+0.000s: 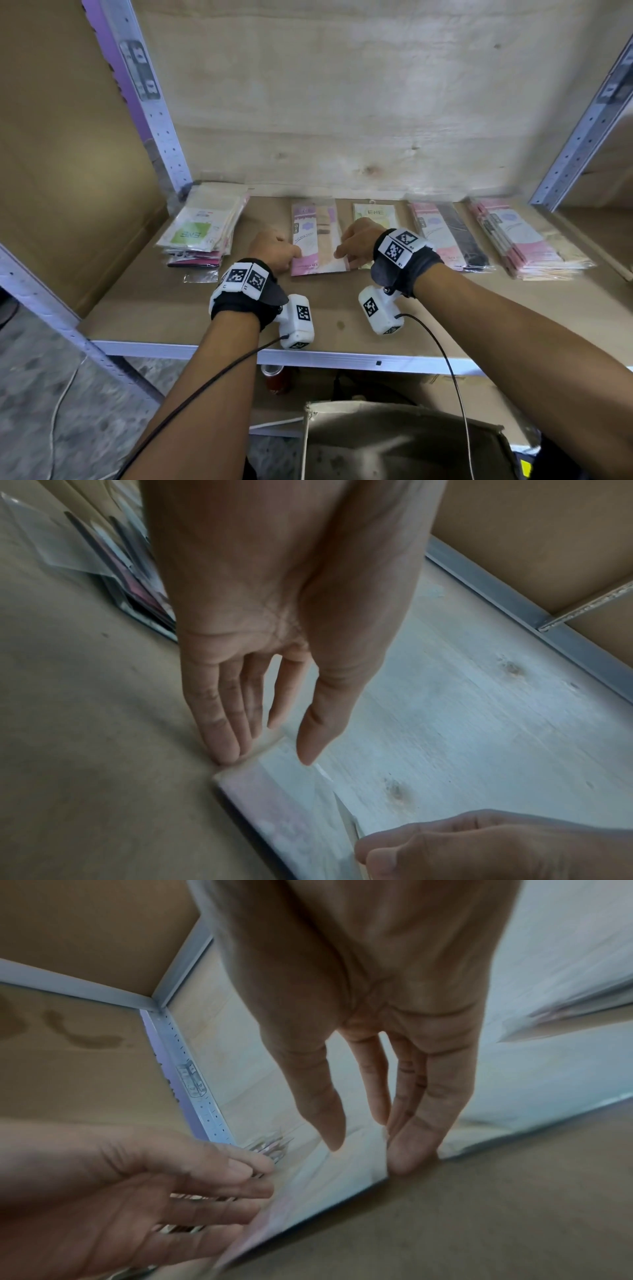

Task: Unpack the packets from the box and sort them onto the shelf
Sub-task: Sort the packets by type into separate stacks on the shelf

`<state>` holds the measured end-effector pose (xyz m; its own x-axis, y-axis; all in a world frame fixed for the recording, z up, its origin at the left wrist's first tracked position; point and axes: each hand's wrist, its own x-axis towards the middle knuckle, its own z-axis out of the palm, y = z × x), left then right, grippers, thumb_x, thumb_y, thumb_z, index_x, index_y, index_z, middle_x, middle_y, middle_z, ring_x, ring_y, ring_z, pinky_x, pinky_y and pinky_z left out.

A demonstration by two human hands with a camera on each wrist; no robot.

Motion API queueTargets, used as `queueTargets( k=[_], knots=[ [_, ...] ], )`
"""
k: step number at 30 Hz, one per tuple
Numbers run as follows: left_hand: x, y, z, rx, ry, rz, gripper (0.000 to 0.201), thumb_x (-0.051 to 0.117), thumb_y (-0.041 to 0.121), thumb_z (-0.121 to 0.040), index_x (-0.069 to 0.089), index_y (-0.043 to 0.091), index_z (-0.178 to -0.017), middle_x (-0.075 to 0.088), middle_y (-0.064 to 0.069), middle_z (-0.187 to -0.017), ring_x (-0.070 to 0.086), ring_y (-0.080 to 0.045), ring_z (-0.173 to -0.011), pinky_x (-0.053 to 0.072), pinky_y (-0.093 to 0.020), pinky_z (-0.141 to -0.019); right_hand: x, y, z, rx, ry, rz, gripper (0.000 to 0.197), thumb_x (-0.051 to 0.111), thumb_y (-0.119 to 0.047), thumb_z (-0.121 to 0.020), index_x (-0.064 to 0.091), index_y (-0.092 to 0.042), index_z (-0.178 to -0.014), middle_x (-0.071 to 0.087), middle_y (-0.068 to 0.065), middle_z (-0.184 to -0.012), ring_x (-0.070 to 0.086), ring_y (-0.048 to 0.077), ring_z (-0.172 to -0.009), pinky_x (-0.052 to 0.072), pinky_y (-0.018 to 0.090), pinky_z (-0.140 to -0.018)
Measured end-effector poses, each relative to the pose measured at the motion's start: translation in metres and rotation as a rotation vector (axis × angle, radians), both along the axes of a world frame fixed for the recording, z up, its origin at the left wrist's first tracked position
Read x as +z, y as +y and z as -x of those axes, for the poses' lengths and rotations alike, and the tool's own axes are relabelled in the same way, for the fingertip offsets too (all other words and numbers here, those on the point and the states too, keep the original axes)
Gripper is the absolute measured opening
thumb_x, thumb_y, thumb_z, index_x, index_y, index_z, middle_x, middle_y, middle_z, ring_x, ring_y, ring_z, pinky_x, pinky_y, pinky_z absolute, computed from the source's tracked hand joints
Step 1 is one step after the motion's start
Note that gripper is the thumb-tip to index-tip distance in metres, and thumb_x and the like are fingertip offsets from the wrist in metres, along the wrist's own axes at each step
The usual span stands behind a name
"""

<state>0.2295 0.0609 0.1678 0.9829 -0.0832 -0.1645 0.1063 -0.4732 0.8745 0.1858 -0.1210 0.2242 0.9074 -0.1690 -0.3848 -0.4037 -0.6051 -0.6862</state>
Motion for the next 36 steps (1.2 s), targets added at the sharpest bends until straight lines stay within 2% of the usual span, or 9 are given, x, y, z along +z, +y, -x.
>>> queueTargets(
  k=[3, 5, 9, 14, 19, 25, 29, 33, 36],
  knots=[
    [-0.0008, -0.0001, 0.0016, -0.043, 0.033, 0.010, 0.010, 0.075, 0.007, -0.074, 0.070, 0.015, -0.072, 0.076, -0.010, -0.098, 0.073, -0.028, -0.092, 0.058, -0.044, -0.089, 0.0018, 0.0038, 0.0026, 0.005, 0.021, -0.013, 0.037, 0.074, -0.007, -0.084, 0.063, 0.007, -0.115, 0.071, 0.023, -0.105, 0.070, 0.034, -0.102, 0.056, 0.049, -0.091],
    [-0.0006, -0.0007, 0.0020, -0.068, 0.027, 0.003, 0.008, 0.076, 0.012, -0.076, 0.070, 0.018, -0.077, 0.076, -0.006, -0.102, 0.072, -0.025, -0.097, 0.057, -0.044, -0.093, 0.0021, 0.0048, 0.0026, 0.015, 0.022, -0.004, 0.034, 0.073, -0.009, -0.085, 0.063, 0.006, -0.114, 0.070, 0.021, -0.100, 0.070, 0.034, -0.102, 0.056, 0.048, -0.091],
    [-0.0015, -0.0009, 0.0002, -0.091, 0.002, 0.035, 0.013, 0.075, 0.015, -0.081, 0.069, 0.026, -0.083, 0.075, -0.001, -0.103, 0.070, -0.017, -0.092, 0.055, -0.037, -0.093, -0.0002, 0.0029, 0.0016, 0.036, -0.027, 0.015, 0.036, 0.072, -0.011, -0.085, 0.062, 0.005, -0.116, 0.069, 0.018, -0.105, 0.070, 0.030, -0.098, 0.057, 0.045, -0.091],
    [-0.0031, -0.0003, -0.0018, -0.124, -0.018, 0.042, 0.019, 0.075, 0.016, -0.083, 0.071, 0.026, -0.098, 0.075, 0.001, -0.101, 0.069, -0.011, -0.085, 0.054, -0.029, -0.084, -0.0018, 0.0018, 0.0003, 0.060, -0.013, 0.050, 0.040, 0.071, -0.014, -0.087, 0.061, 0.004, -0.121, 0.069, 0.021, -0.117, 0.068, 0.030, -0.108, 0.056, 0.043, -0.093],
    [-0.0033, 0.0002, -0.0029, -0.147, -0.038, 0.046, 0.016, 0.075, 0.017, -0.083, 0.071, 0.032, -0.087, 0.074, 0.011, -0.090, 0.069, -0.007, -0.083, 0.054, -0.029, -0.084, -0.0043, 0.0001, -0.0018, 0.088, -0.026, 0.063, 0.040, 0.073, -0.016, -0.085, 0.062, 0.001, -0.119, 0.070, 0.019, -0.113, 0.071, 0.029, -0.099, 0.058, 0.043, -0.089],
    [-0.0020, -0.0001, -0.0025, -0.151, -0.020, 0.067, 0.028, 0.074, 0.017, -0.083, 0.070, 0.028, -0.108, 0.074, 0.002, -0.106, 0.070, -0.014, -0.095, 0.054, -0.032, -0.091, -0.0065, -0.0024, -0.0027, 0.090, -0.067, 0.044, 0.035, 0.075, -0.010, -0.081, 0.065, -0.002, -0.113, 0.069, 0.018, -0.112, 0.070, 0.026, -0.087, 0.062, 0.037, -0.079],
    [0.0000, 0.0008, -0.0012, -0.149, -0.028, 0.069, 0.029, 0.074, 0.017, -0.084, 0.070, 0.025, -0.111, 0.073, 0.005, -0.105, 0.068, -0.007, -0.091, 0.053, -0.027, -0.086, -0.0030, -0.0010, 0.0003, 0.100, -0.047, 0.066, 0.040, 0.073, -0.012, -0.084, 0.061, 0.000, -0.120, 0.068, 0.018, -0.115, 0.070, 0.027, -0.096, 0.059, 0.041, -0.087],
    [0.0032, 0.0004, 0.0020, -0.145, -0.020, 0.069, 0.031, 0.074, 0.017, -0.084, 0.070, 0.024, -0.114, 0.073, 0.003, -0.109, 0.068, -0.012, -0.097, 0.053, -0.033, -0.095, -0.0007, -0.0002, 0.0012, 0.087, -0.025, 0.065, 0.051, 0.074, -0.016, -0.085, 0.055, -0.007, -0.131, 0.070, 0.014, -0.112, 0.072, 0.028, -0.097, 0.057, 0.042, -0.091],
    [0.0038, 0.0013, 0.0033, -0.139, -0.025, 0.074, 0.026, 0.073, 0.019, -0.083, 0.071, 0.027, -0.108, 0.074, 0.007, -0.103, 0.068, -0.010, -0.096, 0.054, -0.033, -0.094, -0.0012, -0.0002, 0.0012, 0.109, -0.029, 0.090, 0.053, 0.074, -0.018, -0.085, 0.055, -0.009, -0.134, 0.069, 0.012, -0.109, 0.072, 0.029, -0.097, 0.057, 0.042, -0.091]
  ],
)
